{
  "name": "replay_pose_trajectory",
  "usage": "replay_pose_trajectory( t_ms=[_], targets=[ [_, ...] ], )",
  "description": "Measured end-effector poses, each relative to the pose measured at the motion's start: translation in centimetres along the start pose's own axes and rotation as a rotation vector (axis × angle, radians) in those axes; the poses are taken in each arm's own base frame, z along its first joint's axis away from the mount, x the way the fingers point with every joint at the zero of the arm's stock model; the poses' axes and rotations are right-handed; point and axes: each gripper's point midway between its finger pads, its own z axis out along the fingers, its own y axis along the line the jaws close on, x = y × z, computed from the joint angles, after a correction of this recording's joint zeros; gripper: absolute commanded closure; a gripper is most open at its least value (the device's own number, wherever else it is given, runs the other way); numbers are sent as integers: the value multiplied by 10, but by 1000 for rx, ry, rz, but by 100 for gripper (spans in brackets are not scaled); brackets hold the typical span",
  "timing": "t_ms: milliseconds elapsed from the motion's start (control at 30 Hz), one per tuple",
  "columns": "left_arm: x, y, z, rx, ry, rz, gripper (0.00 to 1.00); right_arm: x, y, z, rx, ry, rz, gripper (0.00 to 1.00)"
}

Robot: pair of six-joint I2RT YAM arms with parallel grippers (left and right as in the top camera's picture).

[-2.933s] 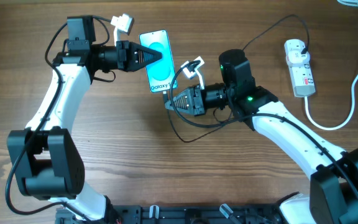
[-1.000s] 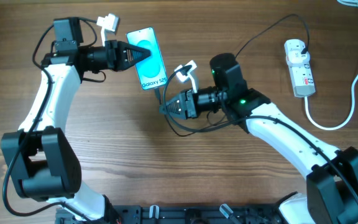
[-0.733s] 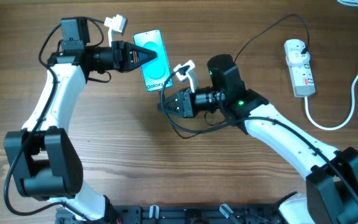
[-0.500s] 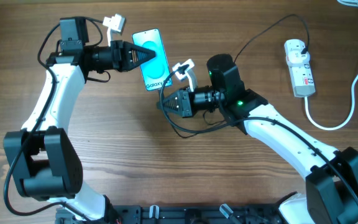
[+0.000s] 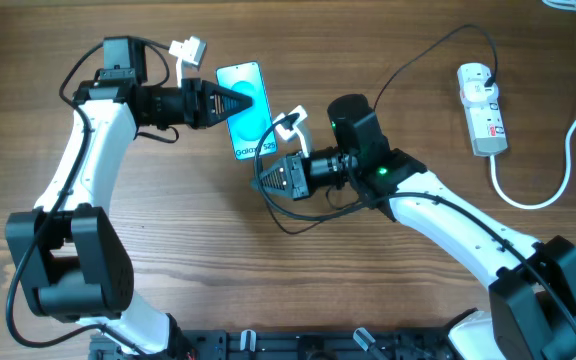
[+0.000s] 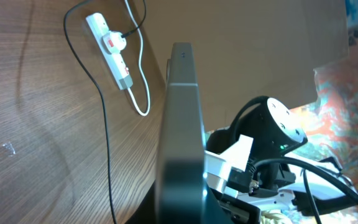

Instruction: Plug charger to phone and switch on socket

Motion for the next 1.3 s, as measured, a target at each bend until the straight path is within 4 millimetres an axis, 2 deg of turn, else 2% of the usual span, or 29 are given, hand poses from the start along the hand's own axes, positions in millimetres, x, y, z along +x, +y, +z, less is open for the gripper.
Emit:
replay_pose_trajectory(
  t_ms=[467, 1300],
  targets=[
    [12, -11, -1, 37, 14, 87, 96, 7, 6, 1, -36, 30, 8, 96],
    [27, -3, 3, -27, 61, 36, 96, 18, 1, -2, -31, 70, 8, 96]
  ],
)
